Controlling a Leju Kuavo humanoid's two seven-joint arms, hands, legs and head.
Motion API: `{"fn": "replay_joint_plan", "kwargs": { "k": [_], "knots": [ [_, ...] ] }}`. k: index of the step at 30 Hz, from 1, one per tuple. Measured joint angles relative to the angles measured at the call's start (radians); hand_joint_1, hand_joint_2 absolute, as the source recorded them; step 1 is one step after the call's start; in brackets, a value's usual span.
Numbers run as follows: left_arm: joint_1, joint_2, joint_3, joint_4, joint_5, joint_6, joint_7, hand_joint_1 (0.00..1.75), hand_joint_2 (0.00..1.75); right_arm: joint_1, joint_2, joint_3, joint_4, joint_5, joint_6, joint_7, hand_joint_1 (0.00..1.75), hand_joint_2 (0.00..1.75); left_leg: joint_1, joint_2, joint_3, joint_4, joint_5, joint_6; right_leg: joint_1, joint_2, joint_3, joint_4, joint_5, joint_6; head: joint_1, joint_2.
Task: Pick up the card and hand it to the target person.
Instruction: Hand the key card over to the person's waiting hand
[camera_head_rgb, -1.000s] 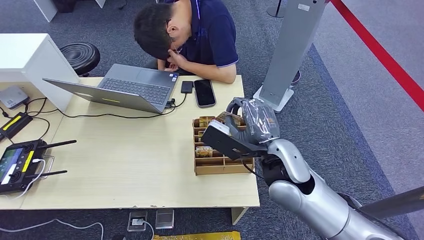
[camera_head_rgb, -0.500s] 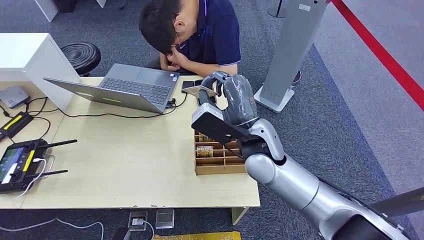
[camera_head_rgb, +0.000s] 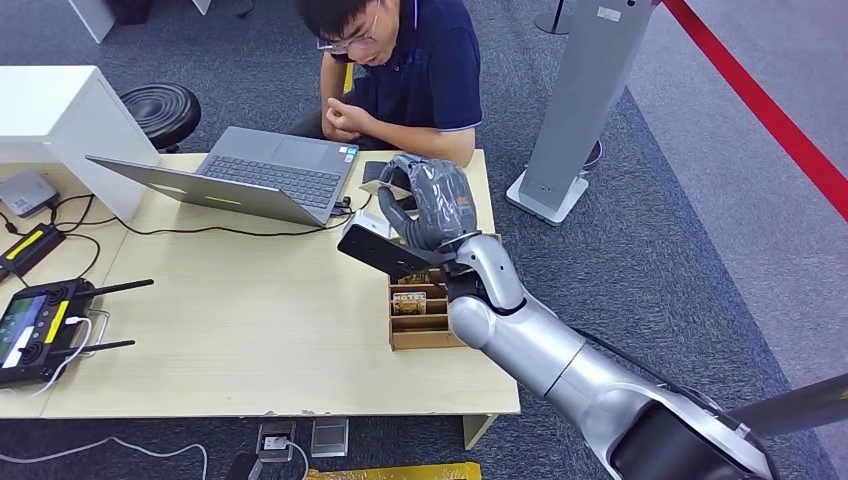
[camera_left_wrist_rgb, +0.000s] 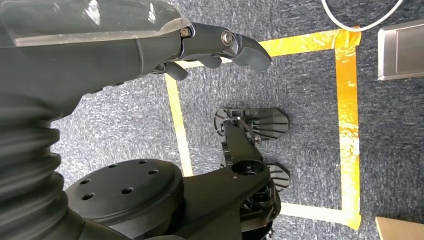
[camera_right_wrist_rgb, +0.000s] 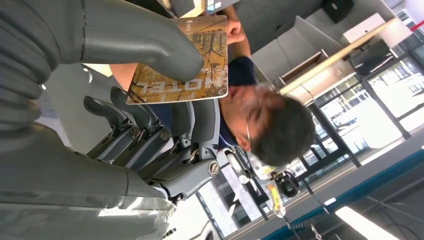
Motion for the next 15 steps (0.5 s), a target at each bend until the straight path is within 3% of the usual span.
{"fn": "replay_joint_plan", "kwargs": {
  "k": [15],
  "knots": [
    [0.000, 0.000, 0.000, 0.000, 0.007, 0.000, -0.001, 0.00, 1.75, -0.020, 0.034, 0.013, 0.088, 0.084, -0.020, 0.047, 1.75, 1.75, 0.000, 0.000, 0.000, 0.000, 0.000, 0.000, 0.000, 0.000, 0.000, 0.000, 0.000, 0.000, 0.000, 0.000]
  ]
}}
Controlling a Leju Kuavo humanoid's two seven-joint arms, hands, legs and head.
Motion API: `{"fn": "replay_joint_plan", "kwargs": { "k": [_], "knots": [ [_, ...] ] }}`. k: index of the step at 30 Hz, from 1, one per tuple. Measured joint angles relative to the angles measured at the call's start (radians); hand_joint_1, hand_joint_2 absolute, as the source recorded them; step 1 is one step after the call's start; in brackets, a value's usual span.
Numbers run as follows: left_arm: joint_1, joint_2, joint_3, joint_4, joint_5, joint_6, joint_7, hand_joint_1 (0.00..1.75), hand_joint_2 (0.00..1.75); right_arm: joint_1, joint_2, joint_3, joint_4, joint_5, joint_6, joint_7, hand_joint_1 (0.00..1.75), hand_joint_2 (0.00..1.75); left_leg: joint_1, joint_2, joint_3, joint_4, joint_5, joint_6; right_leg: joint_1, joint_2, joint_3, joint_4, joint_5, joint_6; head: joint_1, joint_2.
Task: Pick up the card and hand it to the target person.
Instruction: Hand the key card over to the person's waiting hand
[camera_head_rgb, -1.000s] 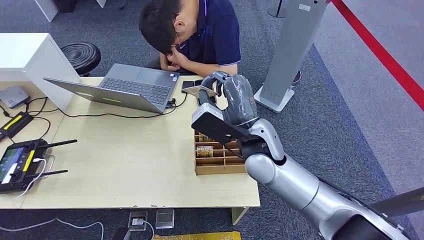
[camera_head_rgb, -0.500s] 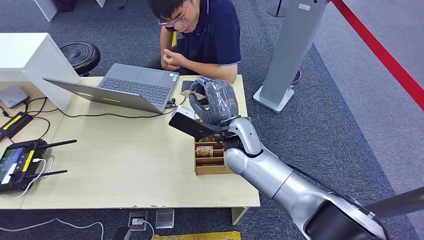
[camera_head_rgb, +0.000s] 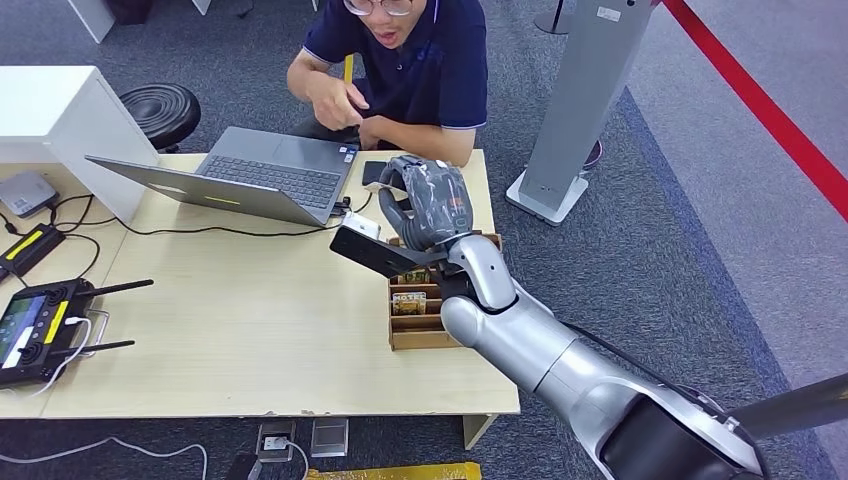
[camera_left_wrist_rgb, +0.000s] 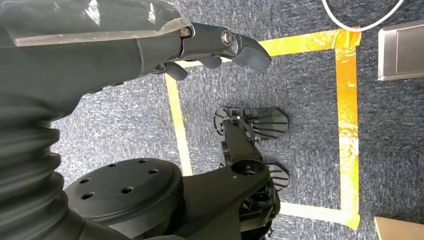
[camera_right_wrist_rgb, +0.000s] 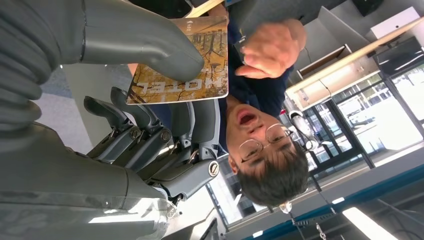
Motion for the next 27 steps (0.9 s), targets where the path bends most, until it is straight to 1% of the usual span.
{"fn": "replay_joint_plan", "kwargs": {
  "k": [21, 24, 25, 27],
  "knots": [
    [0.000, 0.000, 0.000, 0.000, 0.007, -0.003, 0.004, 0.00, 1.75, -0.001, 0.006, 0.001, 0.037, 0.052, 0.002, 0.031, 1.75, 1.75, 0.000, 0.000, -0.001, 0.000, 0.000, 0.000, 0.000, 0.000, 0.000, 0.000, 0.000, 0.000, 0.000, 0.000],
    [0.000, 0.000, 0.000, 0.000, 0.006, -0.014, -0.001, 0.00, 1.75, -0.001, 0.006, 0.001, 0.040, 0.051, 0.003, 0.032, 0.44, 1.75, 0.000, 0.000, -0.001, 0.000, 0.000, 0.000, 0.000, 0.000, -0.001, 0.000, 0.000, 0.000, 0.000, 0.000],
    [0.000, 0.000, 0.000, 0.000, 0.006, -0.019, -0.003, 0.00, 1.31, -0.001, 0.006, 0.001, 0.040, 0.051, 0.003, 0.031, 0.00, 1.75, 0.000, 0.000, -0.001, 0.000, 0.000, 0.000, 0.000, 0.000, -0.001, 0.000, 0.000, 0.000, 0.001, 0.000],
    [0.000, 0.000, -0.001, 0.000, 0.003, -0.026, -0.006, 0.00, 0.44, -0.001, 0.006, 0.000, 0.041, 0.050, 0.003, 0.030, 0.00, 1.75, 0.000, 0.000, -0.001, 0.000, 0.000, 0.000, 0.000, 0.000, -0.001, -0.001, 0.000, 0.000, 0.001, 0.000]
  ]
}}
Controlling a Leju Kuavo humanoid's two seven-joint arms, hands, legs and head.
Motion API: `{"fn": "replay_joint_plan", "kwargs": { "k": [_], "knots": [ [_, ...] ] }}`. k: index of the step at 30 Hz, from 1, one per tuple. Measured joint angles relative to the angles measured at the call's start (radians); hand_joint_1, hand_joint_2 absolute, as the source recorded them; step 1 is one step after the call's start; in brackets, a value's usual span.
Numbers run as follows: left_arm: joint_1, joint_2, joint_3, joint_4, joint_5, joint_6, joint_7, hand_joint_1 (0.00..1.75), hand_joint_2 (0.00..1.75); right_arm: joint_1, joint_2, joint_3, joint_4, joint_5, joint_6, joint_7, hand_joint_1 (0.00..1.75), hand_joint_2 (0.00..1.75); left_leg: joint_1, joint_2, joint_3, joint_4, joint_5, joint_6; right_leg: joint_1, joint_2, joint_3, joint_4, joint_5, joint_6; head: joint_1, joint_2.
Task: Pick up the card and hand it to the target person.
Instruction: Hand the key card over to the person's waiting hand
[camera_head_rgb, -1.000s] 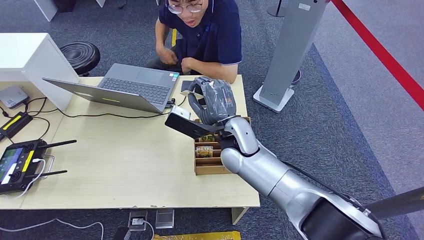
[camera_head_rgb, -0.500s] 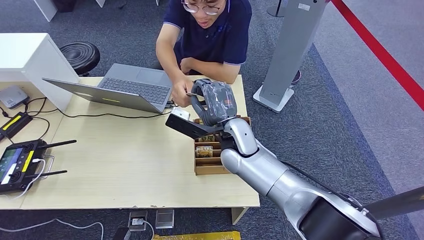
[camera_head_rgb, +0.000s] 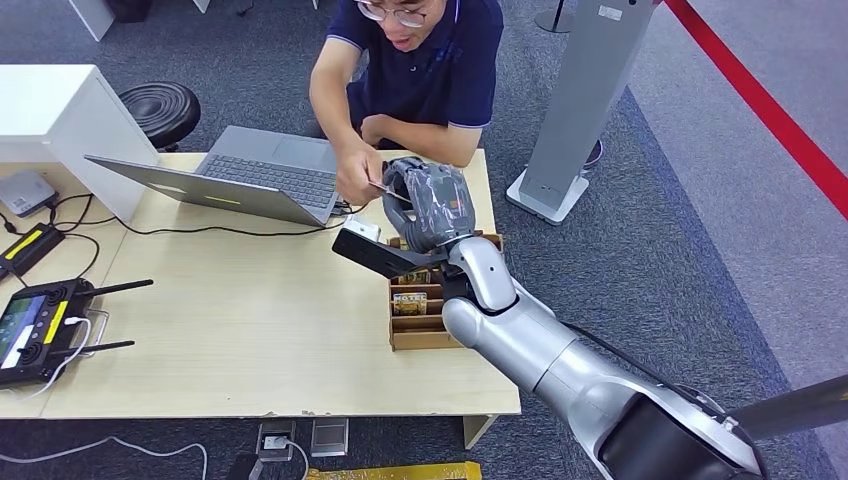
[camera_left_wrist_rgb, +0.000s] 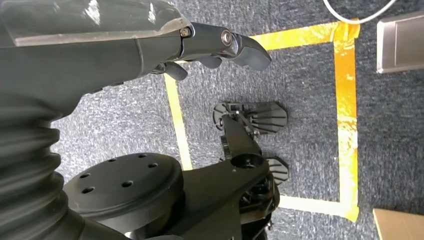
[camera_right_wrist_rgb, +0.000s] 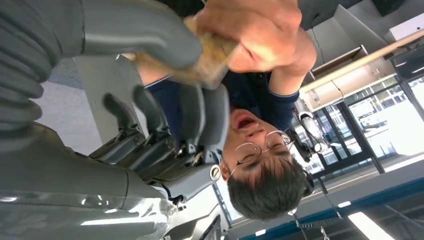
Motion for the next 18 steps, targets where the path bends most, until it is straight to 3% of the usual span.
{"fn": "replay_joint_plan", "kwargs": {
  "k": [1, 12, 13, 16, 17, 18],
  "knots": [
    [0.000, 0.000, 0.000, 0.000, -0.001, -0.002, -0.002, 0.00, 0.00, 0.000, 0.000, 0.000, 0.000, -0.002, 0.000, -0.001, 0.00, 1.75, 0.000, 0.000, 0.000, 0.000, 0.000, 0.000, 0.000, 0.000, 0.000, 0.000, 0.000, 0.000, 0.000, 0.000],
    [0.009, 0.000, 0.000, 0.000, 0.019, 0.015, -0.008, 0.00, 0.00, 0.024, -0.017, -0.018, -0.042, -0.051, -0.003, 0.006, 0.02, 1.75, 0.000, 0.001, 0.002, 0.000, 0.000, 0.000, 0.000, 0.000, 0.000, 0.000, 0.000, 0.000, -0.002, 0.000],
    [0.011, 0.000, 0.000, 0.000, 0.023, 0.018, -0.010, 0.00, 0.00, 0.034, -0.023, -0.024, -0.057, -0.085, -0.001, -0.002, 0.18, 1.75, 0.000, 0.001, 0.001, 0.000, 0.000, 0.000, 0.000, 0.000, 0.000, 0.000, 0.000, 0.000, -0.001, 0.000],
    [0.022, 0.000, 0.000, 0.000, 0.039, 0.023, -0.020, 0.00, 0.00, 0.079, -0.043, -0.053, -0.117, -0.300, 0.028, -0.080, 1.47, 1.75, 0.000, 0.001, 0.001, 0.000, 0.000, 0.000, 0.000, 0.000, 0.000, 0.000, 0.000, 0.000, -0.001, 0.000],
    [0.026, 0.000, 0.000, 0.000, 0.044, 0.024, -0.022, 0.00, 0.00, 0.097, -0.050, -0.065, -0.140, -0.395, 0.045, -0.116, 1.75, 1.75, 0.000, 0.001, 0.001, 0.000, 0.000, 0.000, 0.000, 0.000, 0.000, -0.001, 0.000, 0.000, 0.000, 0.000],
    [0.029, 0.000, 0.000, 0.000, 0.048, 0.026, -0.024, 0.00, 0.00, 0.116, -0.059, -0.077, -0.164, -0.487, 0.062, -0.151, 1.75, 1.75, 0.000, 0.001, 0.001, 0.000, 0.000, 0.000, 0.000, 0.000, 0.000, -0.001, 0.000, 0.000, 0.000, 0.000]
  ]
}}
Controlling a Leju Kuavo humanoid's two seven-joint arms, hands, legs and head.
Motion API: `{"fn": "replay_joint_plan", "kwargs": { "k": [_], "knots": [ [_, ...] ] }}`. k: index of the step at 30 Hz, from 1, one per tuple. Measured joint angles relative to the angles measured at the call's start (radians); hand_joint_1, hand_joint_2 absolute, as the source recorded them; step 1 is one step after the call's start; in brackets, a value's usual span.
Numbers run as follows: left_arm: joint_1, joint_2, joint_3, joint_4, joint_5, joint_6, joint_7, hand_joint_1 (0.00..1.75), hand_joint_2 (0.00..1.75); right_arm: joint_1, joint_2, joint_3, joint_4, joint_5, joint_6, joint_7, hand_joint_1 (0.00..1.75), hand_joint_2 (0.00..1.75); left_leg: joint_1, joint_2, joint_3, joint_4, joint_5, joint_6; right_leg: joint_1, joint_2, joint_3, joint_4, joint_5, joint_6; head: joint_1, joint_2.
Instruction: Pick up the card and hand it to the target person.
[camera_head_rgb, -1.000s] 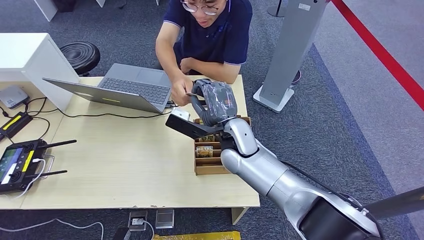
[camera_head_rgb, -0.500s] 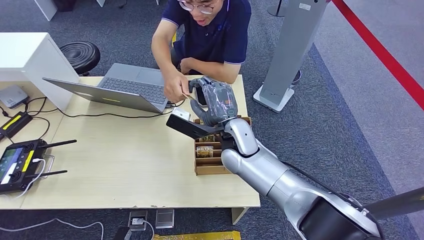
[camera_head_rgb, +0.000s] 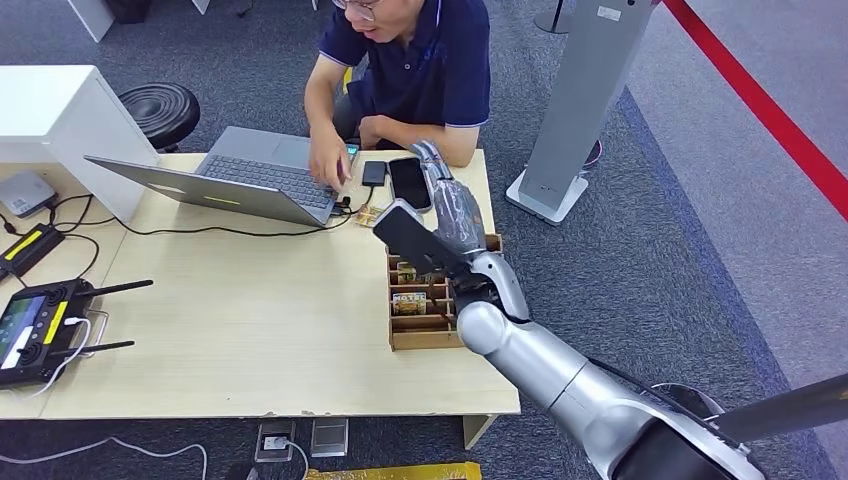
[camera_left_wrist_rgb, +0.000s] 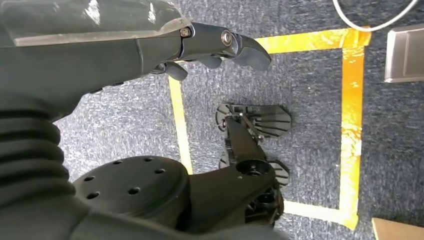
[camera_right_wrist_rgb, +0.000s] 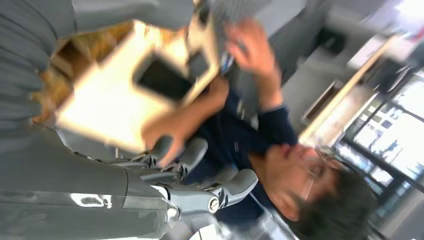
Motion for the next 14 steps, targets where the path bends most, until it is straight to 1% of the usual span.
{"fn": "replay_joint_plan", "kwargs": {
  "k": [2, 3, 5, 10, 14],
  "knots": [
    [0.006, 0.000, 0.000, 0.000, 0.008, 0.002, 0.000, 0.00, 0.00, 0.041, -0.020, -0.022, -0.052, -0.157, 0.025, -0.060, 1.75, 1.75, 0.000, 0.000, 0.000, 0.000, 0.000, 0.000, 0.000, 0.000, 0.000, 0.000, 0.000, 0.000, 0.000, 0.000],
    [0.008, 0.000, 0.000, 0.000, 0.012, 0.003, 0.000, 0.00, 0.00, 0.063, -0.032, -0.031, -0.080, -0.210, 0.031, -0.080, 1.75, 1.75, 0.000, 0.000, 0.000, 0.000, 0.000, 0.000, 0.000, 0.000, 0.000, 0.000, 0.000, 0.000, 0.000, 0.000],
    [0.012, 0.000, 0.001, 0.000, 0.018, 0.006, 0.001, 0.00, 0.00, 0.107, -0.058, -0.049, -0.136, -0.274, 0.035, -0.101, 1.74, 1.75, 0.000, 0.000, 0.000, 0.000, 0.000, 0.000, 0.000, 0.000, 0.000, 0.000, 0.000, 0.000, 0.000, 0.000],
    [0.016, 0.000, 0.002, 0.000, 0.027, 0.014, 0.004, 0.00, 0.00, 0.207, -0.122, -0.086, -0.261, -0.373, 0.048, -0.108, 1.75, 1.75, 0.000, 0.000, 0.001, 0.000, 0.000, 0.000, 0.000, 0.000, 0.000, -0.001, 0.000, 0.000, -0.001, 0.000],
    [0.018, 0.001, 0.002, 0.000, 0.031, 0.018, 0.007, 0.00, 0.00, 0.283, -0.175, -0.108, -0.345, -0.365, 0.052, -0.066, 1.71, 1.75, 0.000, 0.000, 0.001, 0.000, 0.000, 0.000, 0.000, 0.000, 0.001, -0.001, 0.000, 0.000, 0.000, 0.000]
  ]
}}
